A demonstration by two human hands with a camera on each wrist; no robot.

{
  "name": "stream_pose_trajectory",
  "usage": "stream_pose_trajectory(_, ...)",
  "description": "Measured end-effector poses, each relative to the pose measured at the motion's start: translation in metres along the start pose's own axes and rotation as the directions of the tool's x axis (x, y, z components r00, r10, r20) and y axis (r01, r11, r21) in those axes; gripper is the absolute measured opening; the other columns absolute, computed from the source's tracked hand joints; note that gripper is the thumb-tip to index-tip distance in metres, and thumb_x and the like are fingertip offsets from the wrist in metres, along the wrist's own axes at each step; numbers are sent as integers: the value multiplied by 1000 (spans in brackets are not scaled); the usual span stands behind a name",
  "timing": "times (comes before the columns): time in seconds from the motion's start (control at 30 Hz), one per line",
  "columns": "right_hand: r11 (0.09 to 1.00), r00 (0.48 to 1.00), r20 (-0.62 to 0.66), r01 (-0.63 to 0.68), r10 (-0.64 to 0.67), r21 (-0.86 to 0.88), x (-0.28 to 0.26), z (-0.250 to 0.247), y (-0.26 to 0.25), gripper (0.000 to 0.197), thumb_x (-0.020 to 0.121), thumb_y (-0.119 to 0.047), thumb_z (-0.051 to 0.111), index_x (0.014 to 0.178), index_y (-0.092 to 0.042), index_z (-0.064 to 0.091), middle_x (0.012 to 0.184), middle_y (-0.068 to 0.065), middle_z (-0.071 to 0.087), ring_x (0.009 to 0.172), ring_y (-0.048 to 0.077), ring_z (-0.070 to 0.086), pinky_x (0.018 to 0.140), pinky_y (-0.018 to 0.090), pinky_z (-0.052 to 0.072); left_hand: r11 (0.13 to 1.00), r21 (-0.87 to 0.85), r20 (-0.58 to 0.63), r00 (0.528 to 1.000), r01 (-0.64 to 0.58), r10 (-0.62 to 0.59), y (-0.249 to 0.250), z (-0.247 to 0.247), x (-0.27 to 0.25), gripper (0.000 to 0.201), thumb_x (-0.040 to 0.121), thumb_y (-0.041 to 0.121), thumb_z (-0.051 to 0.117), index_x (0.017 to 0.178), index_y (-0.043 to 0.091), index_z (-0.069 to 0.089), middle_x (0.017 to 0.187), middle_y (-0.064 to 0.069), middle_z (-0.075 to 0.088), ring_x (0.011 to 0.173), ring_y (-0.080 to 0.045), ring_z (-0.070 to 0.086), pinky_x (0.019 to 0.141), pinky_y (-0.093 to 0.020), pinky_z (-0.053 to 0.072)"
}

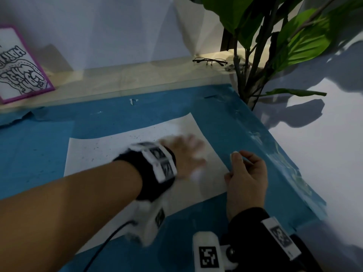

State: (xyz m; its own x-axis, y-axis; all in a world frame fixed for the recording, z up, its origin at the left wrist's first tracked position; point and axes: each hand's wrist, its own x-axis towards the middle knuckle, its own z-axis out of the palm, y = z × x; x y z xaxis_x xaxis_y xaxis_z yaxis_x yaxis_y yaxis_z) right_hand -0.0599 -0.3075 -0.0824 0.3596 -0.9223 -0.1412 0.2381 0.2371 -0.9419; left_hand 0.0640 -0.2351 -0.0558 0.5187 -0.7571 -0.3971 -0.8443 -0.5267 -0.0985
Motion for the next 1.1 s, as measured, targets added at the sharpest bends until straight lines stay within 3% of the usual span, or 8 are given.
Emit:
stream_pose_trajectory(0.1,999,1000,5,-9,10,-32,-2,0,-1,15,91,-14,59,81,-23,54,67,-6,51,46,6,42,47,22,40,937,4,17,937,349,-349,-17,-8,-1,71,96,60,20,152,21,4,160,-10,-6,146,-32,0,114,-53,13)
stream_pose_trajectory(0.2,999,1000,-19,17,-17,-37,-2,0,-1,15,90,-12,60,81,-22,54,67,-4,52,50,9,45,50,26,41,971,-132,-98,977,-199,187,29,-14,-34,55,100,39,33,149,16,23,157,-9,19,141,-23,22,108,-37,23)
stream_pose_trajectory(0.27,999,1000,-15,16,-16,-28,-1,-1,-1,14,90,-11,60,81,-20,54,65,-2,52,45,8,44,45,22,40,951,-85,-7,955,-297,297,35,-8,-44,53,102,34,31,150,17,20,157,-7,16,143,-25,17,112,-43,17)
stream_pose_trajectory(0.43,958,982,140,-83,125,-275,9,-2,-13,7,83,-15,69,88,-11,67,64,1,60,50,11,52,50,25,44,971,-134,171,970,199,-175,-11,-7,-22,79,92,68,21,153,27,-6,159,-5,-16,145,-35,-12,116,-52,1)
stream_pose_trajectory(0.6,541,807,478,244,347,-804,40,10,-69,10,73,-12,76,78,-4,73,70,10,69,59,17,60,43,19,45,977,-121,265,954,175,-138,-7,-13,-32,95,76,82,38,143,48,-20,156,-4,-25,142,-44,-14,112,-59,0)
stream_pose_trajectory(0.77,267,580,562,517,589,-813,25,27,-68,8,69,-18,77,75,-13,76,57,-1,66,50,12,56,50,20,48,988,-73,278,954,138,-113,-18,-19,-27,114,63,85,52,139,51,-25,155,-3,-28,143,-41,-16,111,-62,3)
stream_pose_trajectory(0.93,43,672,574,632,468,-774,48,33,-75,5,71,-18,76,71,-14,74,69,-5,70,57,5,59,54,22,51,989,-62,279,954,132,-110,-15,-23,-30,112,68,80,54,142,48,-22,156,-5,-26,144,-41,-10,110,-64,7)
stream_pose_trajectory(1.1,155,523,582,647,622,-747,35,45,-71,9,68,-20,78,62,-20,71,57,-2,67,45,8,55,51,23,49,990,-52,282,953,133,-113,-14,-24,-31,113,68,79,55,143,46,-23,156,-7,-26,144,-41,-9,111,-61,7)
